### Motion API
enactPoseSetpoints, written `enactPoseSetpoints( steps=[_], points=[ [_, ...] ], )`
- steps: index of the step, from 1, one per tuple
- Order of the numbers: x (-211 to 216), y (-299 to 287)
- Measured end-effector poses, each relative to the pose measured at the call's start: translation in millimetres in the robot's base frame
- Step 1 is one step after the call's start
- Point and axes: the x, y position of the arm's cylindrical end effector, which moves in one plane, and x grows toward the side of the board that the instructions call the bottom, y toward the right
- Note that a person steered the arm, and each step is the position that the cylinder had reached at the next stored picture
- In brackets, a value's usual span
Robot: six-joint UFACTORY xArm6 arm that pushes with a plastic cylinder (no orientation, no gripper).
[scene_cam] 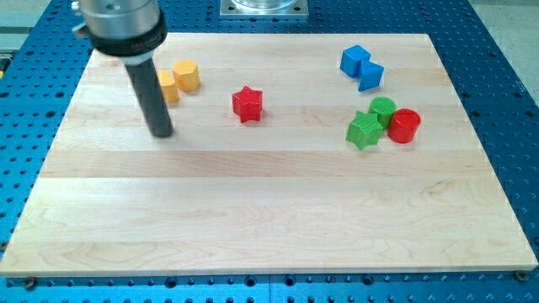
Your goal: Place the red star diagonal to the cube
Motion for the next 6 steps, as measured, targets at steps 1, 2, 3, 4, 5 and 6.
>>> enactPoseSetpoints(
  steps=[1,2,3,4,5,6],
  points=[
    [-38.6,61.5],
    [-51.9,79.2],
    [-39.8,155.2],
    [-40.2,116.7],
    [-30.3,71.1],
    [-22.1,97.4]
  ],
)
